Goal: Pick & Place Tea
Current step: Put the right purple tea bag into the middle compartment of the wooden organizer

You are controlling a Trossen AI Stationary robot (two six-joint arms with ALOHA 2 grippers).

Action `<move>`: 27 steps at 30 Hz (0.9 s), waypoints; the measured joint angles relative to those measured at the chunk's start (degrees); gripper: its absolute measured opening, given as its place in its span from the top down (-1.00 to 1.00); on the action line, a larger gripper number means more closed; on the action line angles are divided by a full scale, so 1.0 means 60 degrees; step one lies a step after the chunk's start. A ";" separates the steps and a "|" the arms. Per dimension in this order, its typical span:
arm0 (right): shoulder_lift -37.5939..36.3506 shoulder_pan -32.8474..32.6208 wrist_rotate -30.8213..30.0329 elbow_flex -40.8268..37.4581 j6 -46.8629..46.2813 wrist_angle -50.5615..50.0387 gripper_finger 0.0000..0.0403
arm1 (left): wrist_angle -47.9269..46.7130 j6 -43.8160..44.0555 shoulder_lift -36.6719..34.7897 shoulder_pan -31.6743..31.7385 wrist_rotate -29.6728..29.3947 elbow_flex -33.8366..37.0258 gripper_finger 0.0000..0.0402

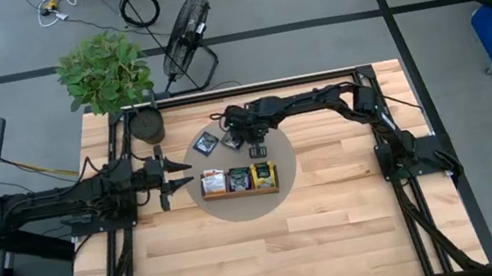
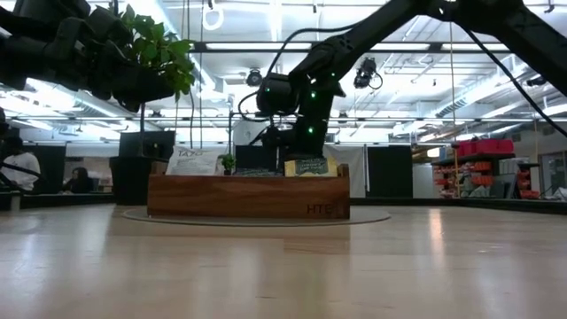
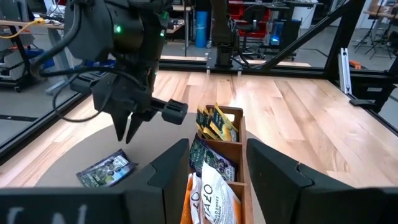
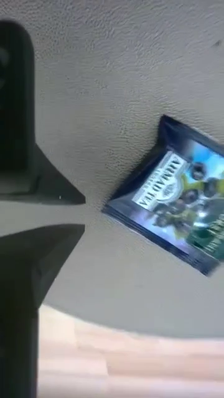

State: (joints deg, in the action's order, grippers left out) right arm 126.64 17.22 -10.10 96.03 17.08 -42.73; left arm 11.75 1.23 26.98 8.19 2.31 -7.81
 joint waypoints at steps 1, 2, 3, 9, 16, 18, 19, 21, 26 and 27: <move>-0.0044 -0.0031 -0.0004 0.0002 0.0078 0.0067 0.64 | 0.0002 -0.0004 0.0000 0.0001 0.0000 0.0000 0.18; -0.0080 -0.0087 0.0016 0.0000 0.0254 0.0106 0.58 | 0.0000 -0.0004 0.0002 0.0000 0.0000 0.0000 0.18; -0.0095 -0.0160 0.0096 0.0000 0.0495 0.0177 0.52 | 0.0000 -0.0004 0.0000 0.0000 0.0000 0.0000 0.18; 0.0039 -0.0607 0.0351 0.0003 0.1334 0.0522 0.08 | -0.0014 0.0011 0.0003 0.0000 0.0001 0.0000 0.18; 0.0103 -0.0830 -0.0548 0.0000 0.1493 0.1072 -0.32 | -0.0026 0.0036 0.0003 0.0000 0.0004 0.0000 0.18; 0.0103 -0.0853 -0.0570 0.0000 0.1655 0.1046 -0.36 | -0.0026 0.0036 0.0002 0.0000 0.0004 0.0000 0.18; 0.0103 -0.0857 -0.0570 0.0000 0.1748 0.1051 -0.36 | -0.0026 0.0026 0.0004 0.0000 0.0004 0.0000 0.18; 0.0103 -0.0854 -0.0544 0.0000 0.1914 0.1164 -0.37 | -0.0026 0.0018 0.0000 0.0000 0.0004 0.0000 0.18; 0.0103 -0.0686 -0.0287 0.0000 0.2059 0.1521 -0.31 | -0.0023 0.0023 0.0003 0.0000 0.0004 0.0000 0.18; 0.0103 -0.0640 -0.0139 0.0000 0.2065 0.1519 -0.30 | -0.0022 0.0048 0.0001 0.0000 0.0004 0.0000 0.18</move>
State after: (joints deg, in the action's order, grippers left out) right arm 127.26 13.37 -10.93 96.03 29.47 -33.62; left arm 11.62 1.52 26.99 8.19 2.33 -7.81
